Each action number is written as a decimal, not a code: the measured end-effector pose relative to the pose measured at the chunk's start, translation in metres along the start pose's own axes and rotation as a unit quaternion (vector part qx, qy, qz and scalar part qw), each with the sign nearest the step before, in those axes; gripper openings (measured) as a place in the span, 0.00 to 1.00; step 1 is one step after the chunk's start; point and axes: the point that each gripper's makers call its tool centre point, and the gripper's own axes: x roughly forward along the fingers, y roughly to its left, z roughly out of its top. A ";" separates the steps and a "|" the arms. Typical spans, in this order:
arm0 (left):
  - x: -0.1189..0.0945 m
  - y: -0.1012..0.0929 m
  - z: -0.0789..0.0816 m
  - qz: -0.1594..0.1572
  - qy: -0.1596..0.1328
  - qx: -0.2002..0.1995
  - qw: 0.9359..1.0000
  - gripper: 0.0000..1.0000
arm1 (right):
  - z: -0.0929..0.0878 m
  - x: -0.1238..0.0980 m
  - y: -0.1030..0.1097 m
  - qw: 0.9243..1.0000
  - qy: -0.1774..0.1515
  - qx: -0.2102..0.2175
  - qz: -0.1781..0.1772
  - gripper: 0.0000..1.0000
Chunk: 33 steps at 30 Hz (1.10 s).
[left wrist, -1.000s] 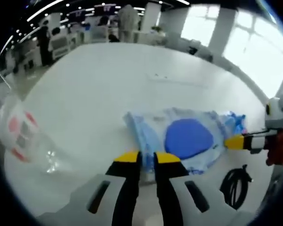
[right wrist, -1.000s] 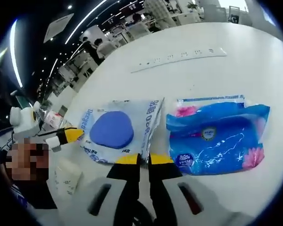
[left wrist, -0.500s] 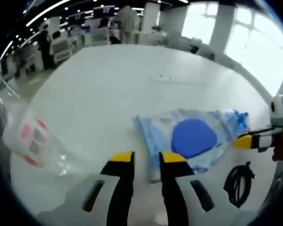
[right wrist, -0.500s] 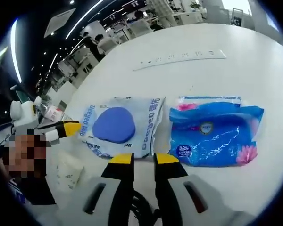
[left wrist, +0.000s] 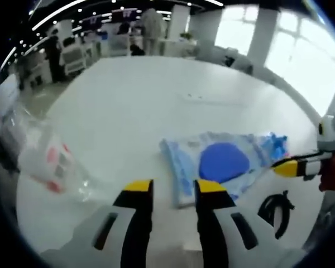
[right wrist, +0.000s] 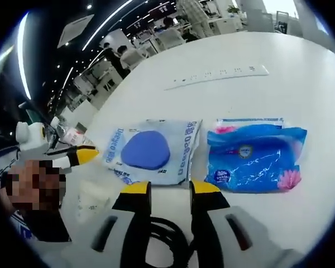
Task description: Arrange the tabletop items into an orderly group along one side of the table until the central work area is clear of visible clutter.
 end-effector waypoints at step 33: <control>-0.048 0.005 -0.033 -0.016 0.011 -0.012 1.000 0.53 | -0.005 -0.034 -0.006 0.999 -0.027 0.017 0.016 0.50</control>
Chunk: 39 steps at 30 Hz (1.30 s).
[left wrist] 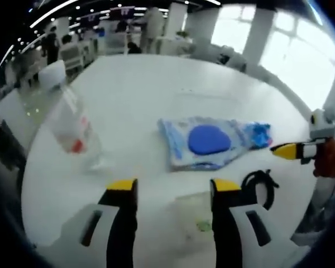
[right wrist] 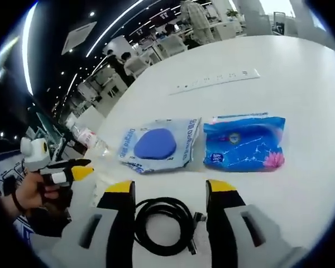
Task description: Arrange the tabletop items into an orderly group along one side of the table until the central work area is clear of visible clutter.
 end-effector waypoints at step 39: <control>-0.049 -0.004 -0.060 -0.012 -0.002 -0.019 1.000 0.72 | -0.059 -0.069 -0.013 0.998 0.007 -0.050 -0.034 0.60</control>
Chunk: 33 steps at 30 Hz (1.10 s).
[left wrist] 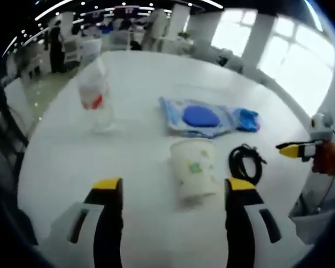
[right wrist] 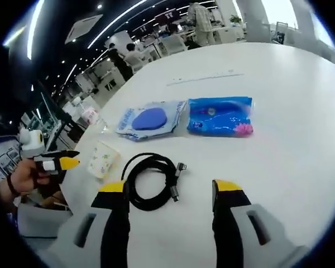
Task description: Arrange the tabletop items into an orderly group along one side of the table until the central work area is clear of visible clutter.
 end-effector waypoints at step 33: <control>-0.007 -0.003 -0.047 -0.018 -0.002 -0.028 0.999 0.84 | -0.047 -0.024 0.000 0.999 -0.002 0.048 0.002 0.62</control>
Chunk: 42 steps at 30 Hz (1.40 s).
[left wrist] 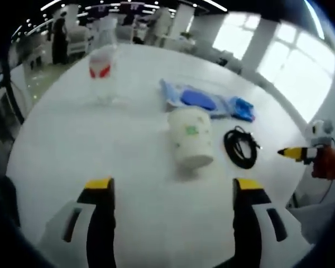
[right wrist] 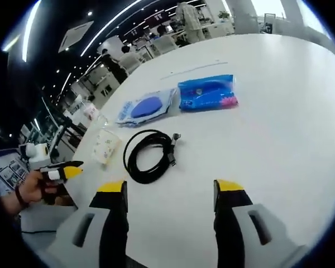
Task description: Arrange the tabletop items into an orderly group along one side of the table until the central work area is clear of visible clutter.
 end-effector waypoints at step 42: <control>-0.007 0.001 0.003 0.002 -0.002 0.004 1.000 0.86 | 0.019 0.009 0.029 0.999 0.023 -0.017 0.043 0.60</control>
